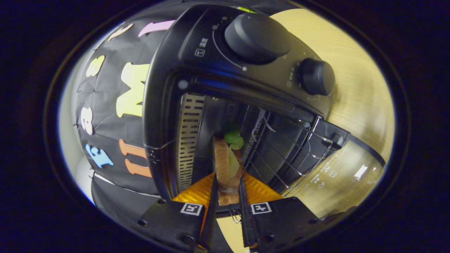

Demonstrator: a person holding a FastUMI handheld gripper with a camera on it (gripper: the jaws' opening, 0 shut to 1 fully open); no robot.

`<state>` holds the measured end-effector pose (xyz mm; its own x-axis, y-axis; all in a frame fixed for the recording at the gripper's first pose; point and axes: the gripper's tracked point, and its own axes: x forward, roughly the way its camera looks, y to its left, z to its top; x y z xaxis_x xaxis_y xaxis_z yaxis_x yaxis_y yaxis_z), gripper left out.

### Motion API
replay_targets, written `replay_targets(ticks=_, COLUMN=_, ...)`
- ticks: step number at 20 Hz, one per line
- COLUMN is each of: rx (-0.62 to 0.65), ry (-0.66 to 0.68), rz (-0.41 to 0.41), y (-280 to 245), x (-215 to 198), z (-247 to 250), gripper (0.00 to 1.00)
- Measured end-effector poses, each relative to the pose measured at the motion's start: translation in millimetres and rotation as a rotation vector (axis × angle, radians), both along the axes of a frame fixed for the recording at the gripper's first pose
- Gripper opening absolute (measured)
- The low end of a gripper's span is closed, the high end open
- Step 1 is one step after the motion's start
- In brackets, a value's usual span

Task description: Open the toaster oven, put the food inside, and close the toaster oven door.

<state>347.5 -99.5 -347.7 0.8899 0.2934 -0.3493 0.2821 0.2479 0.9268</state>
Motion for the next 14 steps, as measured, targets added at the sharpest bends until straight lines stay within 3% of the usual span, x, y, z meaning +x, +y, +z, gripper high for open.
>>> replay_targets(ticks=9, rx=-0.275, ry=0.074, rz=0.142, y=20.9, x=-23.6, z=-0.2, gripper=0.84)
replay_targets(ticks=14, rx=-0.376, ry=0.071, rz=0.199, y=24.2, x=-50.7, z=20.6, gripper=0.86)
